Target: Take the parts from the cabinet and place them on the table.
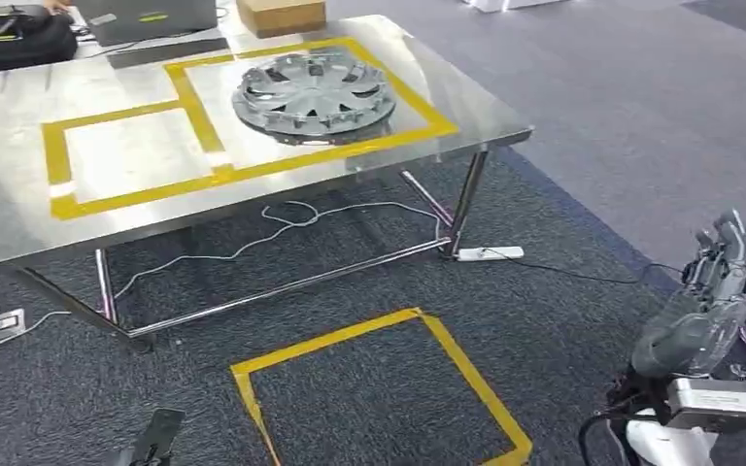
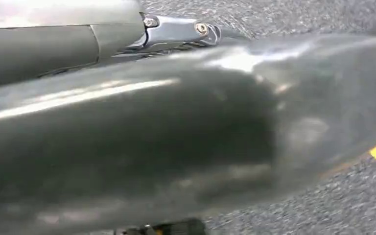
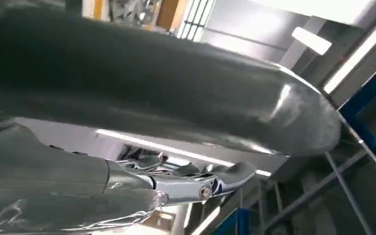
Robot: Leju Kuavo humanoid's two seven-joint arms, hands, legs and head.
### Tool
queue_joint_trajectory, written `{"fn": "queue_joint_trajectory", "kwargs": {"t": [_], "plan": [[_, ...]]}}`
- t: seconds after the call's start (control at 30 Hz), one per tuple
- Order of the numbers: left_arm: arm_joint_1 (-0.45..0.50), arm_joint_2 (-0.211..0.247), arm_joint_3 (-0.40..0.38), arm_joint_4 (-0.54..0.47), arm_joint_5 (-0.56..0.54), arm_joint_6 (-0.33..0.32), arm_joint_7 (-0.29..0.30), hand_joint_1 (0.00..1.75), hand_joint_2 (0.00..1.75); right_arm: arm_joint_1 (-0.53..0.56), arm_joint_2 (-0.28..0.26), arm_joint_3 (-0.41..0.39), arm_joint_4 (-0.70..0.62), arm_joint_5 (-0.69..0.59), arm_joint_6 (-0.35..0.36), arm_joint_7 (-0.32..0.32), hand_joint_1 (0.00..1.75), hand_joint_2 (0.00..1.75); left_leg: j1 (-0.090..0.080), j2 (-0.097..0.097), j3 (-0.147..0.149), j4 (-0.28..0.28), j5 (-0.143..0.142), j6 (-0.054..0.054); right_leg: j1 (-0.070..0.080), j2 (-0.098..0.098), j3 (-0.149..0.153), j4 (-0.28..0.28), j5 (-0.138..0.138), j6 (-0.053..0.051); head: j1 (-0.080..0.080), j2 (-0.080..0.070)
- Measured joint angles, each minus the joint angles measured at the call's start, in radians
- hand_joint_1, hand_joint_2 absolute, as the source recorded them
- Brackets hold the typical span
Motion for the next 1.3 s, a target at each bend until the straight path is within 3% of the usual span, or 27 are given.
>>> {"fn": "queue_joint_trajectory", "kwargs": {"t": [0.03,0.1,0.13,0.17,0.2,0.3,0.37,0.4,0.47,0.5,0.53,0.6,0.63,0.67,0.7,0.73,0.8,0.83,0.9,0.97,1.03,1.07,1.13,1.17,1.2,1.23,1.3], "plan": [[0.000,0.000,0.000,0.000,-0.001,0.001,0.002,0.00,0.00,0.000,0.000,0.000,0.000,-0.001,0.000,0.000,0.00,0.00,0.000,0.014,-0.001,0.000,0.001,-0.001,-0.003,-0.003,0.019,-0.018,0.013,0.003,0.001,0.000],[-0.001,-0.001,0.000,0.000,-0.007,0.002,0.006,0.00,0.00,0.000,0.000,0.000,0.000,-0.002,0.001,0.000,0.00,0.00,0.005,0.037,-0.001,0.001,0.000,-0.008,-0.008,-0.023,0.114,-0.161,0.074,0.010,0.000,0.000],[-0.001,-0.002,0.000,0.000,-0.008,0.003,0.007,0.00,0.00,-0.001,0.000,0.000,0.000,-0.002,0.001,0.000,0.00,0.00,0.007,0.047,0.002,0.003,-0.002,-0.015,-0.012,-0.050,0.176,-0.254,0.104,0.017,0.000,0.000],[-0.002,0.003,0.000,0.000,-0.008,0.003,0.008,0.00,0.00,-0.003,0.000,0.000,0.000,-0.002,0.001,0.000,0.00,0.00,-0.006,0.055,0.000,0.008,-0.006,-0.028,-0.003,-0.087,0.199,-0.301,0.086,0.026,0.003,0.000],[-0.002,0.003,0.000,0.000,-0.009,0.005,0.009,0.00,0.00,-0.002,0.002,0.001,-0.002,-0.001,0.002,-0.001,0.00,0.00,-0.005,0.060,-0.002,0.013,-0.006,-0.032,-0.008,-0.064,0.202,-0.301,0.097,0.000,0.002,0.000],[-0.005,0.003,0.000,0.000,-0.010,0.006,0.009,0.00,0.00,0.001,0.002,0.000,-0.002,-0.002,0.002,0.000,0.00,0.00,-0.004,0.086,0.002,0.007,0.000,-0.044,-0.005,-0.032,0.185,-0.293,0.100,-0.026,-0.006,0.000],[-0.007,0.003,-0.001,0.000,-0.010,0.006,0.009,0.00,0.00,0.001,0.002,0.000,-0.003,-0.001,0.002,-0.001,0.00,0.00,0.003,0.023,-0.011,0.043,-0.041,-0.055,-0.007,-0.015,0.183,-0.297,0.106,-0.041,-0.009,0.000],[-0.006,0.003,0.000,0.000,-0.010,0.006,0.009,0.00,0.00,-0.002,0.002,0.000,-0.003,-0.001,0.002,0.000,0.00,0.00,0.002,-0.003,-0.043,0.113,-0.084,-0.055,-0.007,-0.006,0.180,-0.298,0.109,-0.046,-0.011,0.000],[-0.002,0.002,0.000,0.000,-0.010,0.006,0.009,0.00,0.00,-0.002,0.002,0.000,-0.003,0.000,0.003,0.000,0.00,0.00,0.000,-0.018,-0.118,0.271,-0.153,-0.053,-0.004,0.016,0.173,-0.299,0.114,-0.054,-0.011,0.000],[-0.001,0.002,0.000,0.000,-0.011,0.006,0.009,0.00,0.00,0.000,0.002,0.000,-0.003,0.000,0.003,0.000,0.00,0.00,-0.001,-0.019,-0.149,0.327,-0.163,-0.048,-0.001,0.030,0.169,-0.299,0.117,-0.058,-0.011,0.000],[0.000,0.002,0.000,0.000,-0.011,0.006,0.010,0.00,0.00,0.000,0.002,0.000,-0.003,0.000,0.003,0.000,0.00,0.00,-0.003,-0.020,-0.152,0.325,-0.145,-0.041,0.002,0.045,0.167,-0.299,0.119,-0.059,-0.011,0.000],[-0.001,0.002,-0.001,0.000,-0.011,0.006,0.010,0.00,0.00,0.000,0.002,0.000,-0.003,0.001,0.003,0.000,0.00,0.00,-0.012,-0.029,-0.102,0.211,-0.062,-0.020,0.008,0.073,0.164,-0.300,0.125,-0.061,-0.012,0.000],[-0.002,0.002,0.000,0.000,-0.011,0.006,0.010,0.00,0.00,0.000,0.002,0.000,-0.003,0.001,0.003,0.000,0.00,0.00,-0.019,-0.052,-0.061,0.125,-0.018,-0.002,0.010,0.085,0.163,-0.300,0.128,-0.061,-0.011,0.000],[-0.003,0.008,0.000,0.000,-0.011,0.008,0.010,0.00,0.00,-0.001,0.002,0.000,-0.003,0.002,0.003,0.000,0.00,0.00,-0.026,-0.111,-0.030,0.062,0.007,0.017,0.003,0.091,0.160,-0.300,0.131,-0.061,-0.010,0.000],[-0.002,0.003,-0.001,0.000,-0.012,0.010,0.010,0.00,0.00,-0.006,0.002,0.000,-0.002,0.002,0.003,0.000,0.00,0.00,-0.035,-0.125,-0.018,0.026,0.010,0.028,0.014,0.106,0.152,-0.292,0.132,-0.057,-0.014,0.000],[-0.004,0.007,-0.001,0.000,-0.012,0.011,0.010,0.00,0.00,-0.005,0.002,0.000,-0.003,0.002,0.004,0.000,0.00,0.00,-0.028,-0.108,-0.015,0.016,0.000,0.016,0.013,0.116,0.144,-0.293,0.137,-0.053,-0.017,0.000],[-0.005,0.005,-0.001,0.000,-0.012,0.012,0.011,0.00,0.00,-0.001,0.002,0.000,-0.003,0.002,0.004,0.000,0.00,0.00,-0.030,-0.090,-0.015,0.011,0.006,0.012,0.010,0.141,0.138,-0.304,0.148,-0.041,-0.016,0.000],[-0.005,0.001,-0.001,0.000,-0.012,0.013,0.011,0.00,0.00,0.002,0.002,0.000,-0.005,0.003,0.004,0.000,0.00,0.00,-0.016,-0.073,-0.009,-0.008,0.017,0.007,0.013,0.132,0.129,-0.298,0.147,-0.041,-0.018,0.000],[-0.006,0.003,-0.001,0.000,-0.012,0.014,0.011,0.00,0.00,-0.005,0.002,-0.001,-0.006,0.003,0.004,0.000,0.00,0.00,-0.016,-0.052,-0.006,-0.012,0.021,0.010,0.017,0.027,0.096,-0.225,0.089,-0.027,0.000,0.000],[0.000,0.001,-0.001,0.000,-0.011,0.014,0.011,0.00,0.00,-0.005,0.002,0.001,-0.005,0.002,0.004,0.000,0.00,0.00,-0.014,-0.022,-0.008,-0.010,0.020,0.009,0.007,0.001,0.022,-0.062,0.013,-0.013,0.000,0.000],[0.002,0.001,-0.001,0.000,-0.011,0.014,0.011,0.00,0.00,-0.001,0.002,0.001,-0.005,0.002,0.004,0.000,0.00,0.00,-0.008,0.009,-0.008,-0.009,0.018,0.004,-0.006,-0.002,-0.002,-0.002,0.005,0.002,0.001,0.000],[0.001,0.000,-0.001,0.000,-0.011,0.014,0.011,0.00,0.00,-0.001,0.002,0.001,-0.005,0.002,0.004,0.000,0.00,0.00,-0.005,0.021,-0.008,-0.007,0.016,-0.001,-0.010,-0.005,0.020,-0.035,0.027,0.009,0.001,0.000],[0.000,-0.001,-0.001,0.000,-0.011,0.014,0.011,0.00,0.00,-0.001,0.002,0.001,-0.005,0.002,0.004,0.000,0.00,0.00,0.008,0.045,-0.007,0.004,0.006,-0.018,-0.021,-0.031,0.124,-0.209,0.102,0.025,0.001,0.000],[-0.001,0.000,-0.001,0.000,-0.011,0.014,0.011,0.00,0.00,-0.003,0.002,0.001,-0.005,0.002,0.004,0.000,0.00,0.00,0.003,0.055,-0.006,0.016,-0.002,-0.032,-0.022,-0.078,0.164,-0.286,0.105,0.038,0.004,0.000],[-0.001,0.011,-0.001,0.000,-0.011,0.015,0.011,0.00,0.00,-0.003,0.002,0.002,-0.005,0.002,0.004,0.001,0.00,0.00,-0.002,0.060,-0.010,0.020,-0.009,-0.039,-0.024,-0.083,0.170,-0.276,0.106,0.026,0.008,0.000],[-0.002,0.005,-0.001,0.000,-0.011,0.015,0.011,0.00,0.00,-0.003,0.002,0.002,-0.005,0.002,0.004,0.001,0.00,0.00,-0.004,0.067,-0.008,0.023,-0.010,-0.043,-0.024,-0.063,0.164,-0.271,0.106,-0.001,-0.002,0.000],[-0.003,0.005,-0.001,0.000,-0.012,0.015,0.011,0.00,0.00,-0.002,0.002,0.000,-0.005,0.002,0.004,0.001,0.00,0.00,-0.001,0.083,-0.002,0.019,-0.005,-0.051,-0.018,-0.045,0.152,-0.266,0.106,-0.018,-0.008,0.000]]}}
